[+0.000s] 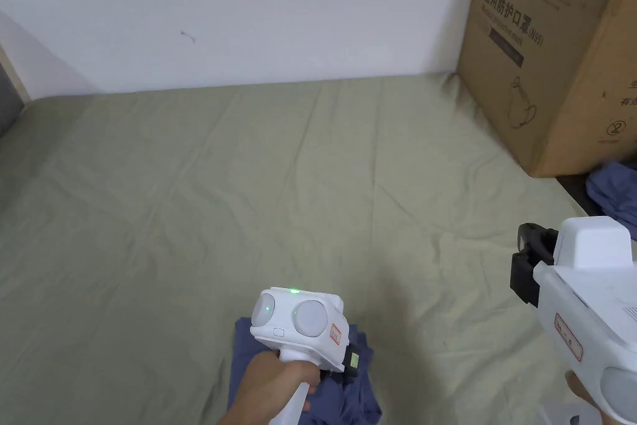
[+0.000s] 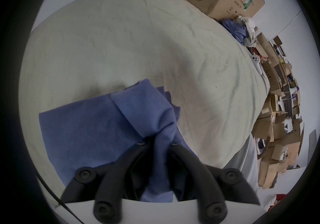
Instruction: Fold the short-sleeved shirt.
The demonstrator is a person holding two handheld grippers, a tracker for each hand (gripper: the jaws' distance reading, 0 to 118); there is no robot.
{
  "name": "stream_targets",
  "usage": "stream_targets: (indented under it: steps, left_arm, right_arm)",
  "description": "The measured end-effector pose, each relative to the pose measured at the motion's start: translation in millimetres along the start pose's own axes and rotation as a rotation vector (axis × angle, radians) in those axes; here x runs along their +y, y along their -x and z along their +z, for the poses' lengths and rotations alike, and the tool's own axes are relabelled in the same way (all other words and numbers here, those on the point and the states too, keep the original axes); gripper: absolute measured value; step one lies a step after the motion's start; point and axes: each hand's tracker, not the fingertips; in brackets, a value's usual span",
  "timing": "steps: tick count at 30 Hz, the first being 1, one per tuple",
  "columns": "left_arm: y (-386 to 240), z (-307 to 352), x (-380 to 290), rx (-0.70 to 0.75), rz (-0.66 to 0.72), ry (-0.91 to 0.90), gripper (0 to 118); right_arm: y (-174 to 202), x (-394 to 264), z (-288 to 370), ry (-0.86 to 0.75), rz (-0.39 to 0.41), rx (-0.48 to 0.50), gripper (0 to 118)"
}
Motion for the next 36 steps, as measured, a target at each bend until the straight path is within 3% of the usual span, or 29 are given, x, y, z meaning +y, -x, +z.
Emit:
stream_targets:
  steps: [1, 4, 5, 9, 14, 16, 18, 19, 20, 22, 23, 36]
  left_arm:
    - [-2, 6, -1, -0.016, 0.002, -0.014, 34]
    - [-5, 24, -1, -0.089, 0.004, -0.061, 91]
    - [-7, 36, -2, -0.092, -0.007, -0.104, 101]
    - [-2, 80, -10, -0.092, -0.035, -0.295, 101]
    - [21, 107, -27, 0.028, -0.037, -0.461, 101]
    - [30, 106, -35, 0.076, -0.034, -0.505, 98]
    - [39, 101, -42, 0.104, -0.034, -0.528, 82]
    - [43, 98, -48, 0.113, -0.026, -0.551, 70]
    - [48, 93, -54, 0.114, -0.028, -0.568, 47]
    - [53, 81, -61, 0.119, -0.026, -0.577, 11]
    - [55, 75, -66, 0.122, -0.034, -0.586, 1]
    - [23, 4, -81, 0.056, -0.061, -0.486, 0]
  right_arm:
    - [0, 0, 0, 0.002, -0.001, -0.001, 0]
    - [-1, 0, -1, 0.004, -0.010, 0.002, 0]
    - [0, 0, -1, 0.003, -0.010, 0.002, 0]
    - [2, 4, 0, -0.008, -0.011, 0.009, 0]
    - [4, 8, 2, -0.022, -0.013, 0.017, 0]
    - [5, 9, 3, -0.027, -0.015, 0.017, 0]
    - [6, 10, 4, -0.027, -0.016, 0.021, 0]
    - [6, 9, 4, -0.026, -0.015, 0.022, 0]
    - [6, 9, 4, -0.024, -0.014, 0.022, 0]
    - [7, 8, 4, -0.021, -0.012, 0.025, 0]
    - [6, 8, 4, -0.019, -0.012, 0.025, 0]
    - [-4, 2, 4, 0.003, -0.010, 0.000, 0]
